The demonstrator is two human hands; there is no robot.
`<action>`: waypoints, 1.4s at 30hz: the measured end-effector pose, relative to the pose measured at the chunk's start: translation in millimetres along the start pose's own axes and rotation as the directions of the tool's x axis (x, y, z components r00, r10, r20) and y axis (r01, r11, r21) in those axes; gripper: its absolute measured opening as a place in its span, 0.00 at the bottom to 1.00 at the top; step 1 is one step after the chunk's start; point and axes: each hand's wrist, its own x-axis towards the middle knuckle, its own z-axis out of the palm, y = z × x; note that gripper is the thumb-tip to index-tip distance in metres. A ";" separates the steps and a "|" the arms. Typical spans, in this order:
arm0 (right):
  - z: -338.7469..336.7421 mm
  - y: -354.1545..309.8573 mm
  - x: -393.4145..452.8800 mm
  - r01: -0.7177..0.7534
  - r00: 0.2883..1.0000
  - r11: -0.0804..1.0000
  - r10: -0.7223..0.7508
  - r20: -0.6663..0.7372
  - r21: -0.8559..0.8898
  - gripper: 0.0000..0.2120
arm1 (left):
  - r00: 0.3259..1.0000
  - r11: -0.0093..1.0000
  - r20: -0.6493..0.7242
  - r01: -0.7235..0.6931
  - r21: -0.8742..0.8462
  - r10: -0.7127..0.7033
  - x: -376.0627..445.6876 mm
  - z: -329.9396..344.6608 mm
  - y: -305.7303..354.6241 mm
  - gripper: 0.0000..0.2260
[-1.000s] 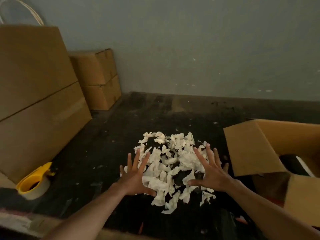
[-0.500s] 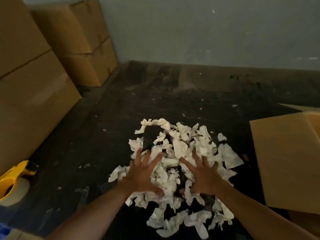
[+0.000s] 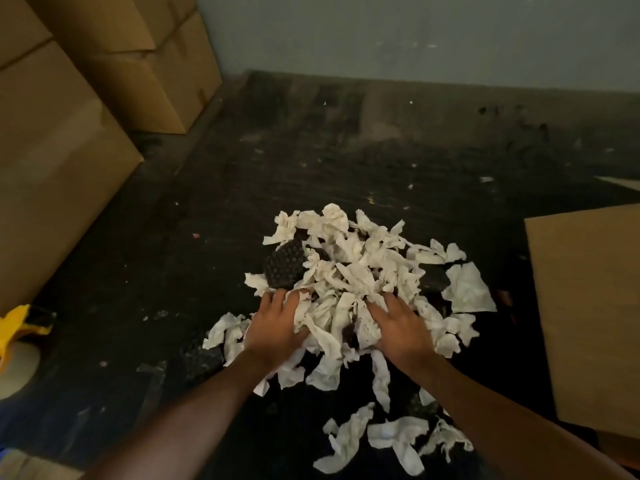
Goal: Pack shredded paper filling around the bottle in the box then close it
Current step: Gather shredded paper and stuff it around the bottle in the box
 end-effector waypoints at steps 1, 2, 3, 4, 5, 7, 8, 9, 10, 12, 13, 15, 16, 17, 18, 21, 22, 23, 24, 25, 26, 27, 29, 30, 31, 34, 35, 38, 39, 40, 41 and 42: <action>-5.2 -0.2 5.1 -0.010 1.000 1.000 0.009 0.028 0.026 0.42 | 0.999 1.000 0.024 0.022 0.006 -0.022 3.8 -5.2 1.9 0.32; -14.6 -2.2 9.1 -0.025 0.999 0.999 0.023 0.046 0.044 0.40 | 0.998 0.999 0.052 0.044 0.004 -0.044 8.5 -12.7 4.6 0.32; -22.0 -3.3 12.1 -0.041 0.996 0.996 0.034 0.083 0.081 0.37 | 0.993 0.998 0.095 0.066 -0.004 -0.065 13.7 -19.1 5.8 0.31; -28.5 -3.6 14.6 -0.067 0.992 0.987 0.050 0.116 0.147 0.35 | 0.989 0.997 0.128 0.076 -0.013 -0.074 17.7 -25.8 6.3 0.30; -37.9 -4.7 15.7 -0.104 0.986 0.969 0.071 0.148 0.226 0.34 | 0.985 0.997 0.157 0.077 -0.017 -0.073 20.8 -33.1 7.6 0.30; -51.5 -4.5 17.9 -0.163 0.978 0.916 0.101 0.185 0.366 0.34 | 0.985 0.998 0.159 0.063 -0.023 -0.058 22.9 -48.1 11.4 0.29; -60.3 -4.8 17.7 -0.164 0.980 0.895 0.101 0.170 0.415 0.35 | 0.988 0.998 0.147 0.058 -0.031 -0.053 22.0 -56.5 13.9 0.29; -70.2 -3.5 16.6 -0.165 0.983 0.877 0.105 0.154 0.451 0.35 | 0.991 0.998 0.128 0.055 -0.040 -0.049 20.6 -65.3 16.4 0.28; -83.2 -4.2 12.5 -0.161 0.985 0.861 0.111 0.130 0.482 0.34 | 0.993 0.998 0.105 0.051 -0.048 -0.045 18.2 -74.5 18.5 0.27; -111.2 -4.2 3.0 -0.174 0.985 0.835 0.147 0.092 0.523 0.29 | 0.998 0.996 0.047 0.048 -0.078 -0.044 13.1 -96.3 22.0 0.25; -124.4 -3.9 -1.2 -0.179 0.983 0.830 0.170 0.066 0.528 0.26 | 0.999 0.994 0.007 0.049 -0.100 -0.049 10.7 -108.3 23.3 0.24; -150.8 -4.8 -11.1 -0.185 0.978 0.813 0.205 0.026 0.552 0.22 | 0.995 0.987 -0.077 0.054 -0.152 -0.067 5.8 -132.6 26.3 0.21; -162.7 -5.7 -16.5 -0.179 0.977 0.806 0.213 0.007 0.564 0.18 | 0.991 0.984 -0.110 0.054 -0.169 -0.073 2.8 -145.5 28.8 0.20; -175.0 -7.2 -24.1 -0.164 0.977 0.802 0.211 -0.017 0.574 0.14 | 0.987 0.983 -0.141 0.052 -0.176 -0.077 -0.3 -158.5 32.2 0.18; -186.3 -9.2 -32.1 -0.141 0.976 0.807 0.210 -0.055 0.574 0.11 | 0.982 0.982 -0.172 0.047 -0.184 -0.080 -4.2 -171.1 36.3 0.17; -215.8 -16.9 -57.5 -0.074 0.959 0.812 0.216 -0.181 0.579 0.12 | 0.964 0.980 -0.258 0.013 -0.198 -0.065 -16.5 -202.6 49.9 0.15; -223.4 -19.0 -66.4 -0.059 0.953 0.815 0.219 -0.211 0.577 0.12 | 0.957 0.981 -0.283 0.001 -0.193 -0.057 -20.8 -210.5 55.0 0.15; -230.9 -21.6 -75.3 -0.050 0.946 0.818 0.223 -0.235 0.574 0.12 | 0.951 0.982 -0.306 -0.010 -0.190 -0.049 -24.7 -217.2 60.0 0.15; -237.1 -22.8 -84.0 -0.047 0.939 0.818 0.232 -0.254 0.573 0.10 | 0.945 0.982 -0.325 -0.020 -0.186 -0.043 -29.2 -223.3 65.7 0.15; -243.1 -23.1 -91.9 -0.046 0.932 0.819 0.241 -0.270 0.572 0.09 | 0.939 0.982 -0.341 -0.031 -0.184 -0.034 -34.1 -228.6 72.1 0.15; -249.3 -23.1 -99.5 -0.042 0.926 0.818 0.247 -0.285 0.574 0.08 | 0.934 0.981 -0.356 -0.046 -0.187 -0.024 -38.6 -233.2 78.4 0.15; -255.3 -22.3 -106.7 -0.041 0.922 0.815 0.255 -0.293 0.578 0.08 | 0.929 0.979 -0.369 -0.064 -0.192 -0.012 -42.9 -237.3 85.2 0.15; -267.1 -19.8 -121.1 -0.049 0.915 0.812 0.270 -0.299 0.581 0.10 | 0.922 0.974 -0.386 -0.098 -0.203 0.013 -50.7 -243.6 98.9 0.15; -273.1 -17.7 -127.4 -0.058 0.911 0.809 0.282 -0.300 0.585 0.12 | 0.920 0.972 -0.391 -0.112 -0.205 0.024 -54.1 -246.9 106.1 0.14; -278.8 -15.0 -134.0 -0.066 0.906 0.805 0.296 -0.303 0.589 0.14 | 0.917 0.971 -0.397 -0.127 -0.204 0.036 -56.9 -250.5 113.0 0.14; -294.8 -2.7 -155.2 -0.073 0.883 0.806 0.326 -0.338 0.588 0.13 | 0.902 0.964 -0.421 -0.186 -0.190 0.091 -61.5 -260.6 136.5 0.13; -299.1 3.9 -161.9 -0.072 0.874 0.808 0.334 -0.354 0.584 0.11 | 0.898 0.961 -0.427 -0.205 -0.184 0.110 -62.1 -263.3 145.6 0.13; -310.0 28.9 -182.2 -0.072 0.843 0.817 0.357 -0.403 0.572 0.08 | 0.882 0.946 -0.443 -0.266 -0.183 0.162 -60.0 -268.8 177.5 0.14; -313.1 38.8 -189.6 -0.069 0.833 0.821 0.360 -0.419 0.567 0.09 | 0.877 0.938 -0.447 -0.288 -0.192 0.178 -57.4 -269.2 189.3 0.14; -315.9 49.6 -196.5 -0.069 0.825 0.823 0.365 -0.432 0.563 0.11 | 0.872 0.929 -0.450 -0.310 -0.203 0.193 -53.0 -268.5 201.6 0.15; -318.4 61.4 -203.2 -0.071 0.816 0.825 0.371 -0.444 0.560 0.12 | 0.867 0.919 -0.453 -0.332 -0.210 0.210 -48.2 -267.4 214.7 0.16; -320.9 74.0 -209.8 -0.081 0.807 0.825 0.383 -0.449 0.559 0.12 | 0.862 0.909 -0.453 -0.354 -0.220 0.226 -42.6 -265.5 228.6 0.17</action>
